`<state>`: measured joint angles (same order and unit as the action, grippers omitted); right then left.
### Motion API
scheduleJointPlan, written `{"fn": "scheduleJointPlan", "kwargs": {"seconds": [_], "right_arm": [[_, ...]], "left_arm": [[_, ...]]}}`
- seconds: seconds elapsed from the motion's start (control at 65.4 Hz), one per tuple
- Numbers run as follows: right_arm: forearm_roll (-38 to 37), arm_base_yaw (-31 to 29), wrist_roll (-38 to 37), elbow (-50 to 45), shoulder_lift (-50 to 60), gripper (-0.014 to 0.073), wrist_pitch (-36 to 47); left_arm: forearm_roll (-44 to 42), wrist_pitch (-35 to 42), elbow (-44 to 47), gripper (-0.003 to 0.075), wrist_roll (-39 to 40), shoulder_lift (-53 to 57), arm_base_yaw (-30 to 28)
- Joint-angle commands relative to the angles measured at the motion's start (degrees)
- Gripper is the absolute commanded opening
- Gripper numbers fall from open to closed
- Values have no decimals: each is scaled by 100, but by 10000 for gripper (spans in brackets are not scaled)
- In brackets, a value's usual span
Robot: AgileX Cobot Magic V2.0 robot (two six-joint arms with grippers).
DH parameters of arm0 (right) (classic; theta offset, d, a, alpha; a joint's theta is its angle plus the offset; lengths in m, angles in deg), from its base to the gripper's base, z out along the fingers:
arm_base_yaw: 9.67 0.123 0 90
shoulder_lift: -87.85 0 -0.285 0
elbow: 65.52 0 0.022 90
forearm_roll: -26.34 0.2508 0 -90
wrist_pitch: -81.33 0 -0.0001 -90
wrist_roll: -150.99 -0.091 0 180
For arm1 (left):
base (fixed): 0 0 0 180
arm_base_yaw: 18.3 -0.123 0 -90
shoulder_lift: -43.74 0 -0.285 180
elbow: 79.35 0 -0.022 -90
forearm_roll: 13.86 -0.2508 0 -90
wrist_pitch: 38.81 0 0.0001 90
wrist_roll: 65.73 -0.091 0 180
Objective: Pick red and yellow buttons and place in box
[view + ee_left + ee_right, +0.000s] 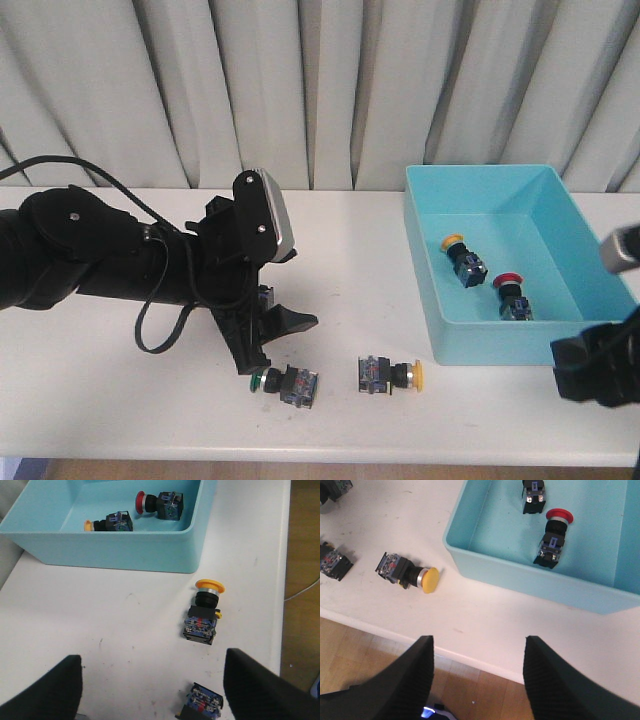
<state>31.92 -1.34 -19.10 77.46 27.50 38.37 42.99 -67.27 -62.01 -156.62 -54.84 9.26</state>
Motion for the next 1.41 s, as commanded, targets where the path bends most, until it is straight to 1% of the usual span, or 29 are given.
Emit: {"fn": "scheduleJointPlan", "kwargs": {"seconds": [0.0, 0.076, 0.138, 0.291, 0.413, 0.474, 0.52, 0.887, 1.285, 1.346, 1.392], "right_arm": [[-11, -22, 7, -100, 345, 384, 476], [-11, -22, 7, -233, 515, 352, 569], [-5, -22, 7, -298, 614, 311, 632], [5, -22, 7, -305, 651, 166, 612], [26, -22, 7, -305, 651, 48, 612], [33, -22, 7, -305, 651, -7, 612], [33, -22, 7, -305, 651, -12, 612], [61, -22, 7, -305, 651, -7, 275], [61, -22, 7, -305, 651, -7, 275], [61, -22, 7, -305, 651, -7, 275], [61, -22, 7, -305, 651, -7, 275]], "left_arm": [[187, -13, -150, 554, 56, 208, 25], [187, -13, -150, 514, 84, 208, 25], [187, -13, -150, 459, 208, 208, 25], [187, 3, -150, 272, 651, 208, 25], [187, 3, -150, 106, 840, 208, 25], [187, 8, -150, 44, 846, 208, 25], [187, 8, -150, -10, 846, 208, 25], [187, 8, -150, -7, 846, 208, 25], [187, 13, -150, -7, 846, 227, 25], [57, 13, -150, -7, 877, 274, 25], [-203, 104, -150, -7, 1092, 363, 25]]}}
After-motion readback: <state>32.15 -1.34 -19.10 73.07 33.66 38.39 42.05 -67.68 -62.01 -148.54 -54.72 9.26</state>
